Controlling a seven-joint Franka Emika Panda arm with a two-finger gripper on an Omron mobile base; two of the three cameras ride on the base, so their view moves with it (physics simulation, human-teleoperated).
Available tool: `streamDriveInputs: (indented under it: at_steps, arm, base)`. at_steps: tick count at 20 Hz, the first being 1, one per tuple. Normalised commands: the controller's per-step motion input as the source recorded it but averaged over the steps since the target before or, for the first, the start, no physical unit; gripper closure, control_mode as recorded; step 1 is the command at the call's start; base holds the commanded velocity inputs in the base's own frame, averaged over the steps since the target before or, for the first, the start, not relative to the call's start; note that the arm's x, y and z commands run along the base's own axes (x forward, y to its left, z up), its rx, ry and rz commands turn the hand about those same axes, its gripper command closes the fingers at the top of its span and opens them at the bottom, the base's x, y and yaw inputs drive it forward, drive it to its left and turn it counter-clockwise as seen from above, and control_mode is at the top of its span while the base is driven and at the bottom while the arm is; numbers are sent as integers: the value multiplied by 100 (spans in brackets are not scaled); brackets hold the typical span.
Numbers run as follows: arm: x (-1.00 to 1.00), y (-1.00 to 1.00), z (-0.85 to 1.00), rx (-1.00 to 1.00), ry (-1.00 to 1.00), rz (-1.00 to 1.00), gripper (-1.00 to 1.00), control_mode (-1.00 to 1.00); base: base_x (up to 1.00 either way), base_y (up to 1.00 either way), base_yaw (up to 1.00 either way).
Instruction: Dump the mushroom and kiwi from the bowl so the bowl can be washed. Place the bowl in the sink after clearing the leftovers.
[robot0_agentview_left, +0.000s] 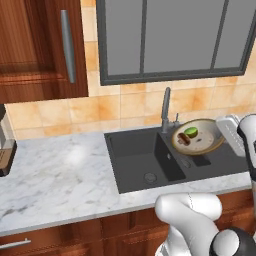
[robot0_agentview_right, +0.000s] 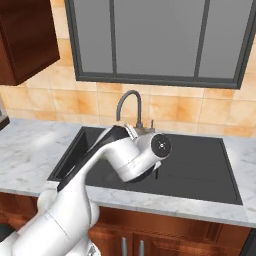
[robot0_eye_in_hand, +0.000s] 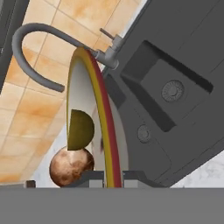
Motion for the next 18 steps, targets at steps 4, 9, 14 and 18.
streamDriveInputs:
  at_steps: [4,9,14,18]
  arm:
    - [46,-78,0,0,0,10,100,-100]
    - [38,-83,-5,0,0,12,100,-100]
    - [10,-38,-8,-1,0,11,100,-100]
    - [0,0,-1,0,0,0,100,-100]
  base:
    - [0,0,0]
    - [0,0,0]
    - [0,0,0]
    - [0,0,0]
